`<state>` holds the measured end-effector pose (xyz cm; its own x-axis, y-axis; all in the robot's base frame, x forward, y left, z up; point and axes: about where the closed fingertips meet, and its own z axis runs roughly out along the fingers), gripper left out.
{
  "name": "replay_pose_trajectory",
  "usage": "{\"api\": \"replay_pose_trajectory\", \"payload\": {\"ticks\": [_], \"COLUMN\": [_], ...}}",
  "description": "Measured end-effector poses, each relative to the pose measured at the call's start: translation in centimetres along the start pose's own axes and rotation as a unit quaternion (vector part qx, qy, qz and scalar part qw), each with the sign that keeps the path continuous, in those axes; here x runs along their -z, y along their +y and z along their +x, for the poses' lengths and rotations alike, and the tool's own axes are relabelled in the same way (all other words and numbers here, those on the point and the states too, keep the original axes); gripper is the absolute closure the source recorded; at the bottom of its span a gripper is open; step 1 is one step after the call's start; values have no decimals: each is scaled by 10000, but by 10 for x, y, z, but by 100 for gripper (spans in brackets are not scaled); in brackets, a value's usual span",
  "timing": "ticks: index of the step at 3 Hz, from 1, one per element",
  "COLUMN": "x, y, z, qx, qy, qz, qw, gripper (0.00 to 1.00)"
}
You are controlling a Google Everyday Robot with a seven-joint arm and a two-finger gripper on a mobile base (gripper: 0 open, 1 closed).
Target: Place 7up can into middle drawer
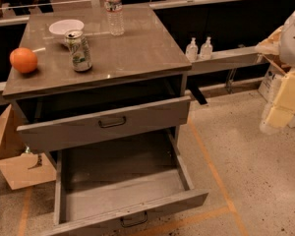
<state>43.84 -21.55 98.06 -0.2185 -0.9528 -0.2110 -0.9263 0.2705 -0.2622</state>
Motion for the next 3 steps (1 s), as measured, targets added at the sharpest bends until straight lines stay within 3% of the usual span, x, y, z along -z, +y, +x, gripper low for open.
{"api": "replay_pose_trajectory", "payload": {"ticks": [2, 3], "x": [0, -15], "y": [-2, -14], "z": [-4, -31], "qx": [-46, 214], "qy": [-94, -731], "qz": [98, 121], "qw": [9999, 9970], "gripper": [0, 0]}}
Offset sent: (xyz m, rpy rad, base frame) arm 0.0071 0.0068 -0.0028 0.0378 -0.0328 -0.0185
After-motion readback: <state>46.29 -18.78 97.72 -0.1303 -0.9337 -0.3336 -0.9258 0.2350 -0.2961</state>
